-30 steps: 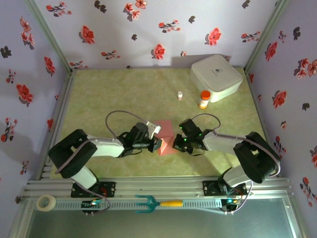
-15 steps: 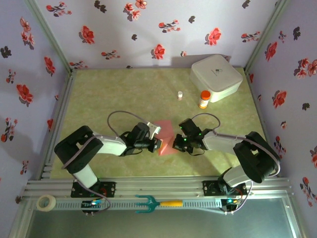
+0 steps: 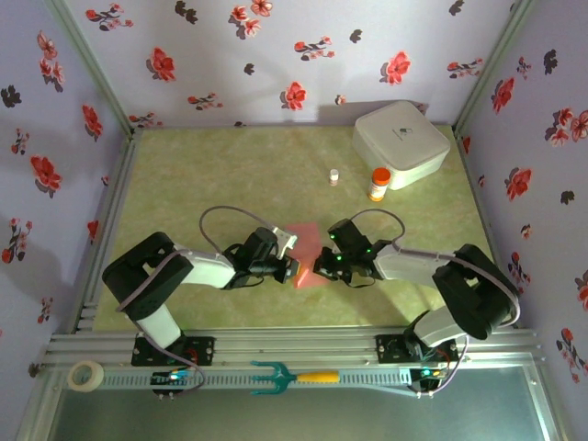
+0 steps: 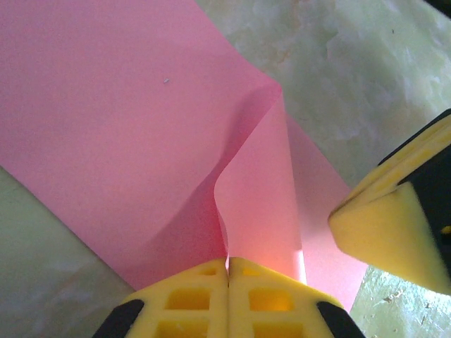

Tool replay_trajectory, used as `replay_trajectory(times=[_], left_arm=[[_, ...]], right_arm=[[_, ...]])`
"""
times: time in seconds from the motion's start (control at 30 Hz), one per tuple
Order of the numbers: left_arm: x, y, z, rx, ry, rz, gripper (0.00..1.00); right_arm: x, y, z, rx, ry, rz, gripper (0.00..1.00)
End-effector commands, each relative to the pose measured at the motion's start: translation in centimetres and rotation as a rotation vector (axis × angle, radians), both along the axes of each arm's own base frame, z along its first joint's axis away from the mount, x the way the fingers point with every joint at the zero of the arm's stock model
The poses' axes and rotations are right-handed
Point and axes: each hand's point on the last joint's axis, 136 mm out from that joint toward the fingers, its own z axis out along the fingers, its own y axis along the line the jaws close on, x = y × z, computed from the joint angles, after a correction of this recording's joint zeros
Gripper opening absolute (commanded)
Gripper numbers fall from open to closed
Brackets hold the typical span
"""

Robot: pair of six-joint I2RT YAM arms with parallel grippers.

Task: Fold a paper plane with a square sheet of paper (pick it up from the middle)
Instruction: Fold the triangle a second time at the center of the table.

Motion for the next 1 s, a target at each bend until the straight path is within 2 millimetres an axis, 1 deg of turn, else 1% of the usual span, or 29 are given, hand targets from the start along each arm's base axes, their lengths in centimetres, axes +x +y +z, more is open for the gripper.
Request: replay_trajectory(times=[0.0,0.1,0.2,0.5,0.73,0.83,0.97], left_arm=[[0.4,-0.3,0.8,-0.022,-0.01,0.002,0.0],[0.8,-0.3,1.6,-0.034,-0.035,0.006,0.0],[1.3,-0.2,2.3,-0.023,-0.072,0.015,0.0],[1.5,-0.1,1.3,0.006,-0.057,0.012,0.0],[1.6,0.0,1.0,0.015,-0.048,0.018,0.0],[1.7,0.3,0.6,0.032,-0.046,0.031,0.0],[1.8,0.4,0.7,0.028,-0.053,0.036,0.0]], right_arm=[[-0.3,-0.7,-1.0,-0.06,0.026,-0.014,0.04],[-0.9,-2.3,-2.3,-0.153,0.046,-0.01,0.03],[-1.3,-2.8,-2.8,-0.181,0.057,-0.002,0.02],[-1.1,-2.6,-2.9,-0.171,0.057,0.002,0.02],[-1.2,-2.6,-2.9,-0.171,0.058,0.004,0.02],[-1.3,-2.6,-2.9,-0.172,0.059,0.003,0.02],[-1.3,-2.6,-2.9,-0.17,0.059,0.004,0.02]])
